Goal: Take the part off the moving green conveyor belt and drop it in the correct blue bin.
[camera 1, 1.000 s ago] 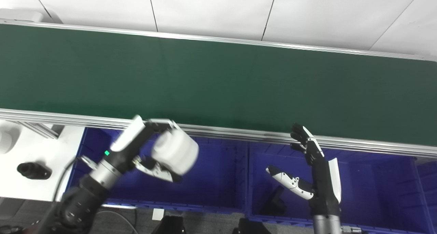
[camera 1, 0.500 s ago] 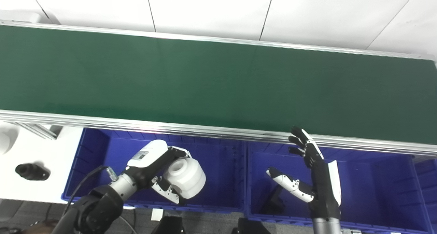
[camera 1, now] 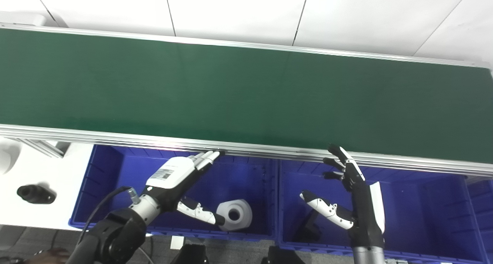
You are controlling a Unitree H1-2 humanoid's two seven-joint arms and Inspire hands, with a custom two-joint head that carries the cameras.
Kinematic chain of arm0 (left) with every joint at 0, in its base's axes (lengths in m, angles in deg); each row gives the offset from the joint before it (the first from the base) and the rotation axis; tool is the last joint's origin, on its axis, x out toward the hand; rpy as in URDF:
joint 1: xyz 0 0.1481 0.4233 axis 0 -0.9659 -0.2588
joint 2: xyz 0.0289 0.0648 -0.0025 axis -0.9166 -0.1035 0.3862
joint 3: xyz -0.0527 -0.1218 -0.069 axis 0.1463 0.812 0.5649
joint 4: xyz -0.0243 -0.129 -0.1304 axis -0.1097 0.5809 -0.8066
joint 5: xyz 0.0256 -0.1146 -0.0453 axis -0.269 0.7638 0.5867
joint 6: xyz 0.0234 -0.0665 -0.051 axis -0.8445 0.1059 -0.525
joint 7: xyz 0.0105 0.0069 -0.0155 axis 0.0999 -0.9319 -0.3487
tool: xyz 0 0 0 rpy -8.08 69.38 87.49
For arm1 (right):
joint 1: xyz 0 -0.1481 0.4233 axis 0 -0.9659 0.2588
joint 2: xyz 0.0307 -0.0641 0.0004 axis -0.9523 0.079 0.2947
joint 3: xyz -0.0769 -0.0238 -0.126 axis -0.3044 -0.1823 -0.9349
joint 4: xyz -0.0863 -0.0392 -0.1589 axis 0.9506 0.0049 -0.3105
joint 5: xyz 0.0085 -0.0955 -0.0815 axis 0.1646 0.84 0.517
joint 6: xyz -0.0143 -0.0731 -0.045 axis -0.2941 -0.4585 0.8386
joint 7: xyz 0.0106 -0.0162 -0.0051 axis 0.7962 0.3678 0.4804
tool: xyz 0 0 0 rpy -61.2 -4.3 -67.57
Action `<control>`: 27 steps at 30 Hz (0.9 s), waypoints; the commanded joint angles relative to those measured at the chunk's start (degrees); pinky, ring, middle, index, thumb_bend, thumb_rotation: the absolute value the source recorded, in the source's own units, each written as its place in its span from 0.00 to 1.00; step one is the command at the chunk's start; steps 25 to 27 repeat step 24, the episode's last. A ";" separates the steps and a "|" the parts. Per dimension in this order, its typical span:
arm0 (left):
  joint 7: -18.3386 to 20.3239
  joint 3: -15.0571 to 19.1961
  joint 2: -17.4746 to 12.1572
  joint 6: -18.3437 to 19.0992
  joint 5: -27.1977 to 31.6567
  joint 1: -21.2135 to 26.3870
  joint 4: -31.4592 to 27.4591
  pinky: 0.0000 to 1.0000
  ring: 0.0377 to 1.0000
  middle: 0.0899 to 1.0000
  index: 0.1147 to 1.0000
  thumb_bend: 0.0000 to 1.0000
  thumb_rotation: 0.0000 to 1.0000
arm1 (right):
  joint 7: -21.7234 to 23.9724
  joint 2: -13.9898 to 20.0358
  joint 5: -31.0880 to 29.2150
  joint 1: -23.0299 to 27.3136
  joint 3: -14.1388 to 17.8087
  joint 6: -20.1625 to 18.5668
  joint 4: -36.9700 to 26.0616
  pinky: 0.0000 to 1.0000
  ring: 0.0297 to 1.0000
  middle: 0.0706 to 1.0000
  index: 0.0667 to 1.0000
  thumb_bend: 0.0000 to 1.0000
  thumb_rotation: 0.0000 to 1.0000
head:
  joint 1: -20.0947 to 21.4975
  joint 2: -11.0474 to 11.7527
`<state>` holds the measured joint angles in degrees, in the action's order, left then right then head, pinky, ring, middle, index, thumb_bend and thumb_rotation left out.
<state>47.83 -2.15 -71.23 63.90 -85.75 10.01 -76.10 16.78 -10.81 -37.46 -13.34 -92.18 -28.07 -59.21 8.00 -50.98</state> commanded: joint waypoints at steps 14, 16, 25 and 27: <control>-1.32 1.06 3.91 -20.17 25.23 -1.12 7.01 0.93 0.95 0.96 0.97 0.82 0.59 | 0.29 1.65 -1.07 -1.86 -0.21 2.40 -0.97 0.74 0.84 0.86 0.86 0.79 0.44 | -0.17 2.62; -1.28 1.02 4.10 -20.14 25.99 -1.54 6.83 0.94 0.95 0.97 0.97 0.83 0.60 | 0.68 2.35 -0.67 -2.30 -0.27 2.04 -1.66 0.71 0.83 0.88 0.87 0.79 0.47 | -0.45 3.27; 0.70 0.24 4.01 -19.93 31.15 -3.78 4.96 0.95 0.97 0.99 0.99 0.77 0.74 | 3.36 6.61 -1.26 -4.83 -0.06 1.70 -5.40 0.85 0.90 0.91 0.91 0.82 0.53 | -0.79 5.26; 0.70 0.24 4.01 -19.93 31.15 -3.78 4.96 0.95 0.97 0.99 0.99 0.77 0.74 | 3.36 6.61 -1.26 -4.83 -0.06 1.70 -5.40 0.85 0.90 0.91 0.91 0.82 0.53 | -0.79 5.26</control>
